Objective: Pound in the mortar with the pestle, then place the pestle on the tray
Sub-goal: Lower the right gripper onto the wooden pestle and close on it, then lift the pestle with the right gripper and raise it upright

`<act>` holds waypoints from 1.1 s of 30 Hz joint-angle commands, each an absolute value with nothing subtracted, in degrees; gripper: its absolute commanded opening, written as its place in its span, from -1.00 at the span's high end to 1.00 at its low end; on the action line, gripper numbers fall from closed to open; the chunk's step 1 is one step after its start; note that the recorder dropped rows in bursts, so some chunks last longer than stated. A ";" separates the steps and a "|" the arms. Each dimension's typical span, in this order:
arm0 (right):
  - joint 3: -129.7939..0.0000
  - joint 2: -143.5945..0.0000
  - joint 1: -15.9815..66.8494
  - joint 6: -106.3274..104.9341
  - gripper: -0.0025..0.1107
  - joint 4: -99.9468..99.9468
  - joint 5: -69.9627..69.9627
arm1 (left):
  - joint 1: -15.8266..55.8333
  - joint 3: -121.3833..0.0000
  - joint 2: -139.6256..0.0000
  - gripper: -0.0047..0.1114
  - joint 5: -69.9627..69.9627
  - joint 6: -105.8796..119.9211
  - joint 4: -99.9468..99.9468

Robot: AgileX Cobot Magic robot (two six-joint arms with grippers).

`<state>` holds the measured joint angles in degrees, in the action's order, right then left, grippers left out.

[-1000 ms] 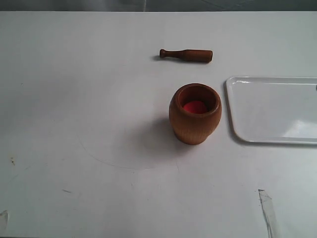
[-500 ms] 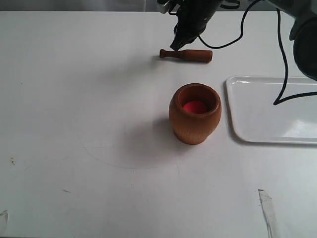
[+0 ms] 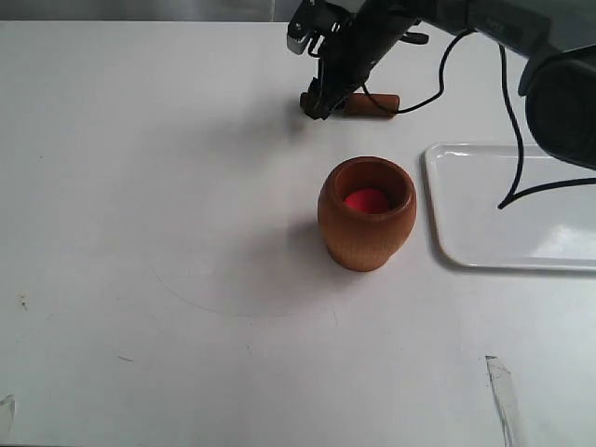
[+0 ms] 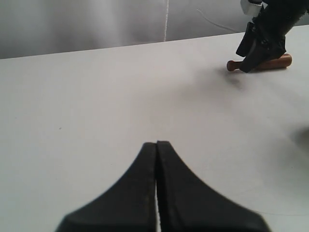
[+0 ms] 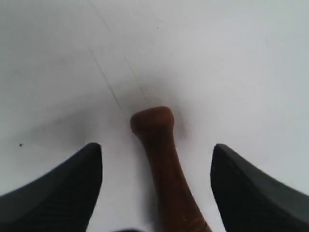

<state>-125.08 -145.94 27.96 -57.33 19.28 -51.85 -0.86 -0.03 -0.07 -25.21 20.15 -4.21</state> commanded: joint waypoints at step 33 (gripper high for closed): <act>-125.08 -130.47 28.09 -50.17 0.96 24.36 -45.75 | -0.42 0.00 0.00 0.92 -25.03 19.68 -3.79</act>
